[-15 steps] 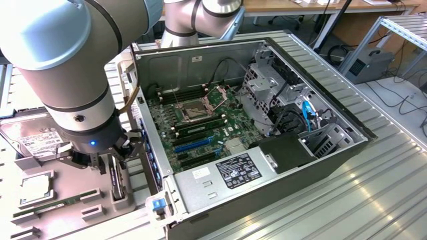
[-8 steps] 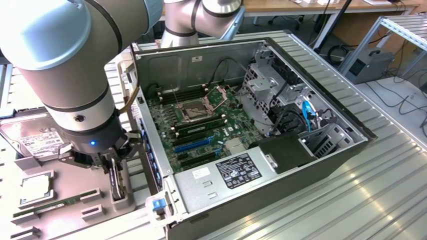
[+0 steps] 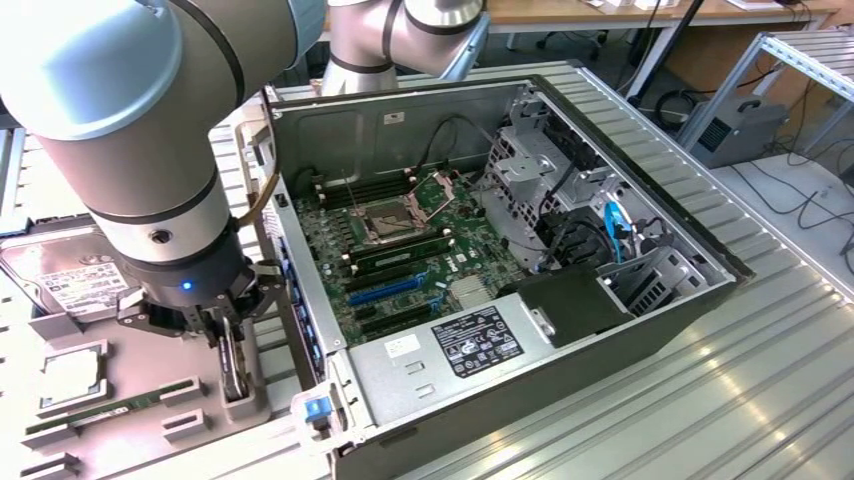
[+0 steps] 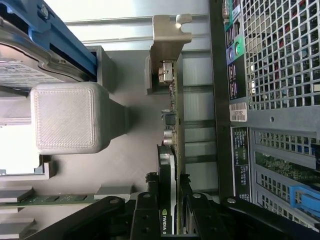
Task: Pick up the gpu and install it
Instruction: 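Pick up the gpu and move the gpu toward the slot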
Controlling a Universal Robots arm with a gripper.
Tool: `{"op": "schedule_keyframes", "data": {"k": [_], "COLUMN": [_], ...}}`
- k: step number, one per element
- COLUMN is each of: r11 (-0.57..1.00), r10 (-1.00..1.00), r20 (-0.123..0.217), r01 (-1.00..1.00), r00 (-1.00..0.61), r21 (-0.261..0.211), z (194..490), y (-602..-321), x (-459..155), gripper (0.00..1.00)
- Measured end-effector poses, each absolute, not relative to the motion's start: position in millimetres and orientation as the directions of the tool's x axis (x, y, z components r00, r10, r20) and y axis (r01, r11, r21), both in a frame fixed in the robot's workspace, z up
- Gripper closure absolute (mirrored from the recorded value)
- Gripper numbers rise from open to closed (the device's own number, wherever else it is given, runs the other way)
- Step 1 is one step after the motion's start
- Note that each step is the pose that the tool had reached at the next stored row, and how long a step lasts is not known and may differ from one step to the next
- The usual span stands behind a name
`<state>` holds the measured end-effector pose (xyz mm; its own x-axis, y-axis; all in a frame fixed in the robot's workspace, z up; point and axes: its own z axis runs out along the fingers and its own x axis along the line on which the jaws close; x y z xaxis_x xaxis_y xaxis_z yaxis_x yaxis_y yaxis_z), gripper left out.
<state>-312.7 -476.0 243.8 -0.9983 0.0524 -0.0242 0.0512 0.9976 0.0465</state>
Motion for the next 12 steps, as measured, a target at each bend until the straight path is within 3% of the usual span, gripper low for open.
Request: {"op": "schedule_keyframes", "data": {"k": [6,12], "r11": [0.997,0.995], "r10": [0.052,0.053], "r20": [-0.024,-0.022], "r01": [0.051,0.051], "r00": [-0.998,-0.998], "r21": [0.06,0.085], "z": [249,280], "y": [-476,-476], "x": [-313,-313], "gripper": [0.73,0.73]}}
